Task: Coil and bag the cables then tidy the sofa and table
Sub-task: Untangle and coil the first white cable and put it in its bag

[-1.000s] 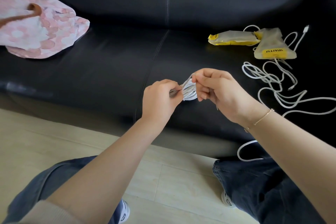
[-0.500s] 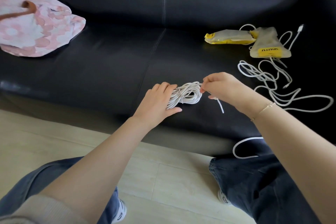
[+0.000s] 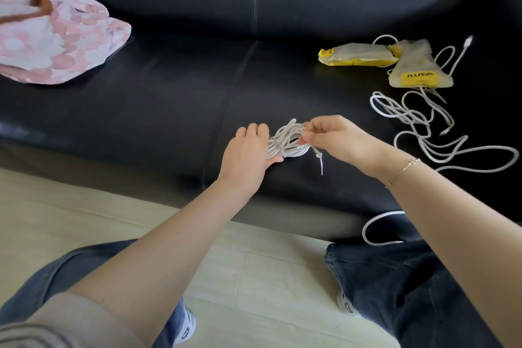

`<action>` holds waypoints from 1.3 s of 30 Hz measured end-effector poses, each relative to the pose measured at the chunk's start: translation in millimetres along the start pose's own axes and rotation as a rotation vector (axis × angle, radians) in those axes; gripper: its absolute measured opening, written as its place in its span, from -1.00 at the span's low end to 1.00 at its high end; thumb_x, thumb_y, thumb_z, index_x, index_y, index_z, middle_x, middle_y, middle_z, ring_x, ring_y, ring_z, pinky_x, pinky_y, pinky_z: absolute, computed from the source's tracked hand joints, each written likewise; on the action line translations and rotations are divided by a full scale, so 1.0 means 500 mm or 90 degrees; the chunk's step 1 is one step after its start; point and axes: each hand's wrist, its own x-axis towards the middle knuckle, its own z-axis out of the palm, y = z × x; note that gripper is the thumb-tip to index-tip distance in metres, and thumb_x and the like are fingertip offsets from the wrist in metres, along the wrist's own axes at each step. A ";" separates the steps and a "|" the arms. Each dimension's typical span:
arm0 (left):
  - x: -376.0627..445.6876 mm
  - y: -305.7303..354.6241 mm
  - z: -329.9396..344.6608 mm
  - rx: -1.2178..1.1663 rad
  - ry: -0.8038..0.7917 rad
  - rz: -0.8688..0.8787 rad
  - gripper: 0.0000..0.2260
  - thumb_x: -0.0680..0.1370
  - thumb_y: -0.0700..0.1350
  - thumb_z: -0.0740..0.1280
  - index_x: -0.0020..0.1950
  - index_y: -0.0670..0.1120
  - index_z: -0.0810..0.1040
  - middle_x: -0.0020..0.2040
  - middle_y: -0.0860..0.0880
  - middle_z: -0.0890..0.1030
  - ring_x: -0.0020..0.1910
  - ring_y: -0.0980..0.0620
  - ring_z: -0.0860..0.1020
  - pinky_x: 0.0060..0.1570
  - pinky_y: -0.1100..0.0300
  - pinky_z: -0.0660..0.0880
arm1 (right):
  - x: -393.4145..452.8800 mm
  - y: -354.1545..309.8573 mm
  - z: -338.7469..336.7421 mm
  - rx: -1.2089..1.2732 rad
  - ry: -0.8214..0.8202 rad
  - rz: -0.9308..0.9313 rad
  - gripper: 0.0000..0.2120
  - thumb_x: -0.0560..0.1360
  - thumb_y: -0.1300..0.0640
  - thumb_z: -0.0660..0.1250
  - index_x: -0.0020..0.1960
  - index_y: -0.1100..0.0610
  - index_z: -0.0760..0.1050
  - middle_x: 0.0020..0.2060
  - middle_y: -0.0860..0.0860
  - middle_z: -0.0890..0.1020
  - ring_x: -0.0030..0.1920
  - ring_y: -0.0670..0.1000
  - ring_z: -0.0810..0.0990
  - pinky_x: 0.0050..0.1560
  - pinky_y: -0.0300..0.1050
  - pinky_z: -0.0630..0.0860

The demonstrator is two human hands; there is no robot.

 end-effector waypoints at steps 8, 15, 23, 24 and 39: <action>0.013 0.019 -0.001 0.036 -0.007 -0.098 -0.42 0.62 0.18 0.18 0.55 -0.04 0.10 0.10 -0.10 0.46 0.02 -0.07 0.50 -0.26 0.14 0.34 | -0.026 -0.014 -0.009 -0.163 0.195 -0.083 -0.77 0.55 0.25 0.11 -0.19 0.09 0.47 -0.30 0.00 0.58 -0.30 0.04 0.58 -0.21 -0.08 0.53; 0.013 0.023 -0.019 -0.036 -0.057 -0.133 -0.59 0.62 0.13 0.18 0.38 -0.07 0.28 0.07 -0.14 0.48 -0.16 -0.08 0.34 -0.25 0.10 0.31 | -0.056 -0.019 0.030 -0.255 0.094 -0.222 -0.80 0.61 0.17 0.15 -0.14 0.10 0.49 -0.39 -0.08 0.46 -0.35 -0.03 0.42 -0.26 -0.07 0.36; 0.018 0.019 -0.031 -0.139 -0.076 -0.151 -0.74 0.64 -0.04 0.16 0.26 -0.14 0.32 -0.04 -0.13 0.42 -0.19 -0.11 0.36 -0.23 0.08 0.29 | -0.065 -0.031 0.032 -0.146 0.022 -0.285 -0.78 0.61 0.19 0.18 -0.19 0.08 0.48 -0.39 0.03 0.49 -0.35 0.07 0.42 -0.27 -0.06 0.38; 0.020 0.017 -0.030 -0.150 -0.081 -0.153 -0.73 0.64 -0.01 0.16 0.25 -0.14 0.32 -0.05 -0.14 0.42 -0.19 -0.11 0.37 -0.22 0.08 0.30 | -0.066 -0.033 0.029 -0.133 0.025 -0.276 -0.78 0.61 0.19 0.19 -0.18 0.10 0.49 -0.40 0.02 0.48 -0.38 0.05 0.40 -0.29 -0.07 0.37; 0.026 -0.011 -0.026 -0.435 -0.094 -0.213 -0.60 0.59 0.18 0.23 0.25 -0.07 0.31 0.03 -0.04 0.59 -0.17 -0.09 0.61 -0.12 -0.08 0.59 | 0.042 0.035 0.022 -0.273 0.149 -0.124 -0.81 0.56 0.09 0.29 0.10 0.09 0.61 -0.07 -0.02 0.63 -0.06 -0.02 0.55 -0.06 -0.19 0.42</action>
